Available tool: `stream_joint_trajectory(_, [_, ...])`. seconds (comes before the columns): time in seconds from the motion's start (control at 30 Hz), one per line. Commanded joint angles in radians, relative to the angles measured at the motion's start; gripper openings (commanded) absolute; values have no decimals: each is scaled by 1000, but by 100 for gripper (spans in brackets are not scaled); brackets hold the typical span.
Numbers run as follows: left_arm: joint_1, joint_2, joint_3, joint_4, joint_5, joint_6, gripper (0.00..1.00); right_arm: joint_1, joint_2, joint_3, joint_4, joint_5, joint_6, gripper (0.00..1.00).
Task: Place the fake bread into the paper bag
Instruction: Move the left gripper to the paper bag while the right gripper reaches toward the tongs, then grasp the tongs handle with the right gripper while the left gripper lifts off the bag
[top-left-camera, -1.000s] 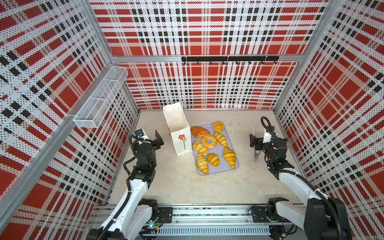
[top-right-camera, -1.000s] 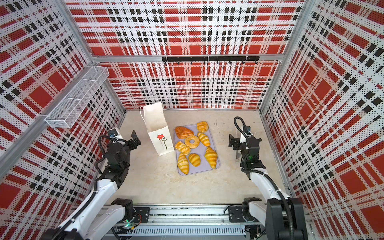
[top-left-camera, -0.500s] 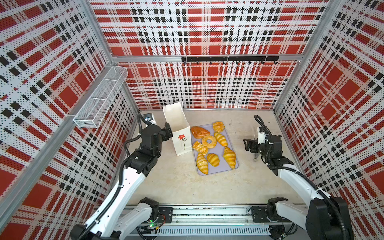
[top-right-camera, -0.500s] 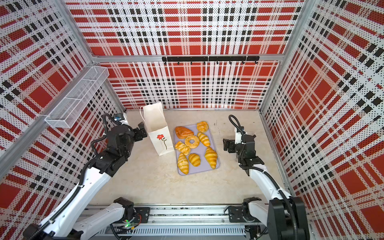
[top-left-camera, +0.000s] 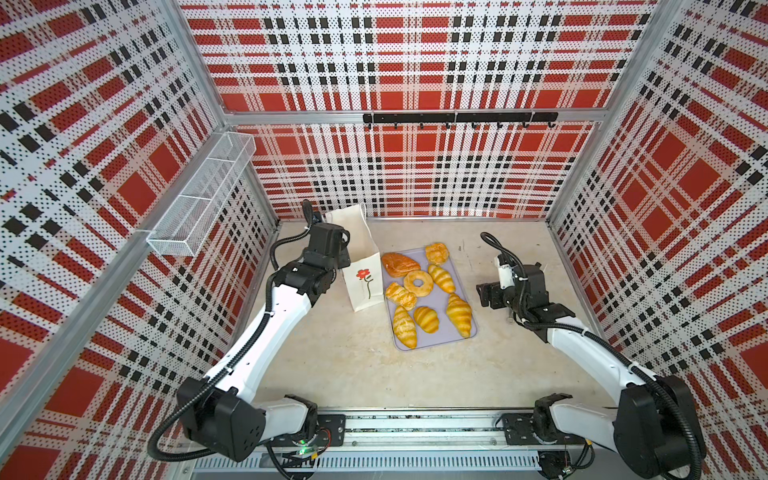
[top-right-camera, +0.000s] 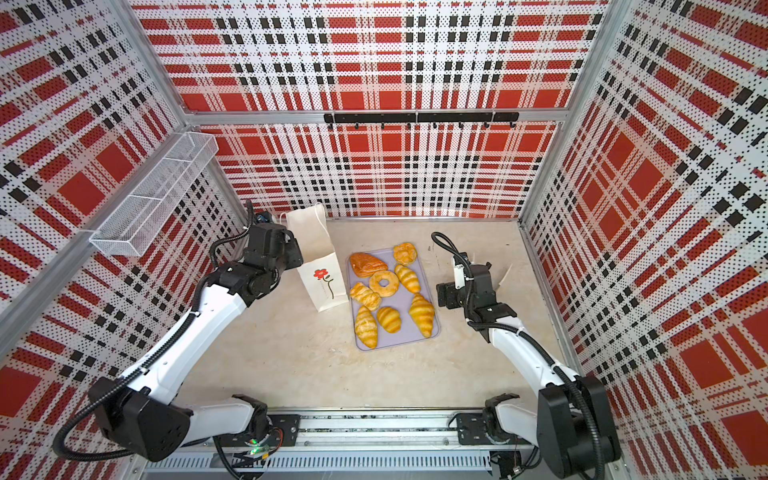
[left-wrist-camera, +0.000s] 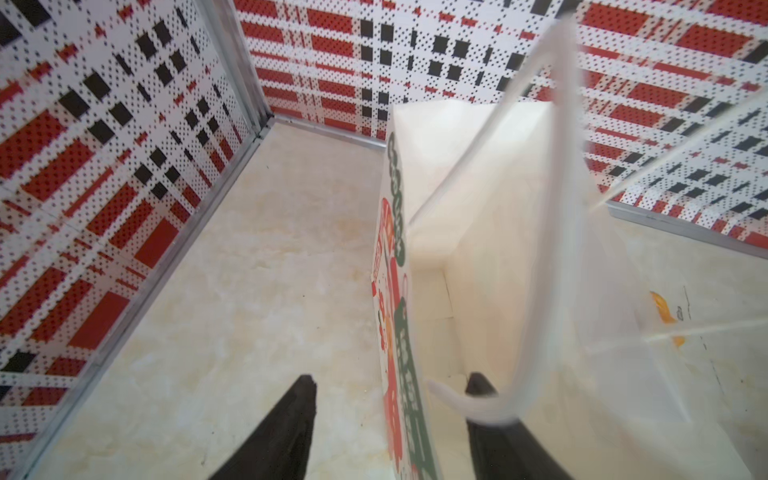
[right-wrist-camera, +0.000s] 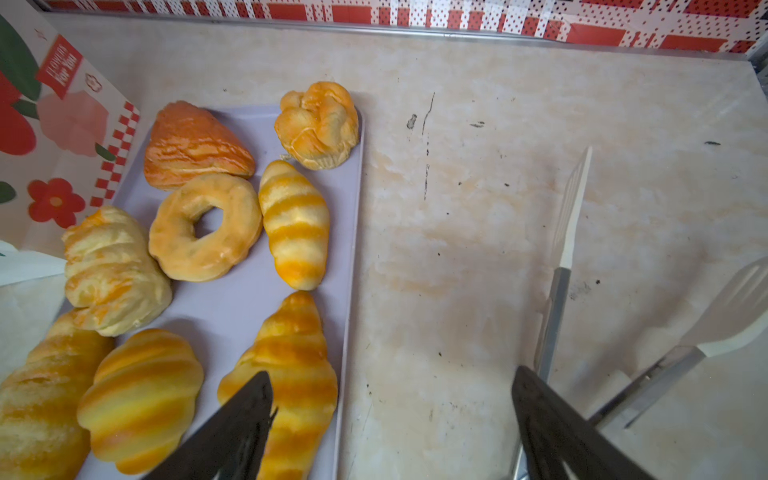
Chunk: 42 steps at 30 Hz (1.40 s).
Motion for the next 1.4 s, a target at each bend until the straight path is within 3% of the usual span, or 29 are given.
stream_joint_trajectory(0.0, [36,20,40,-18,40,-34,53,18,12,38,-56,60,-26,90])
stream_joint_trajectory(0.37, [80,84,62,33,148,0,21,15,52,75,-192,345,73,94])
stream_joint_trajectory(0.53, [89,90,59,65,180,26,11,-11,112,107,-242,341,114,93])
stream_joint_trajectory(1.37, [154,25,59,20,228,53,7,-123,111,83,-242,294,146,90])
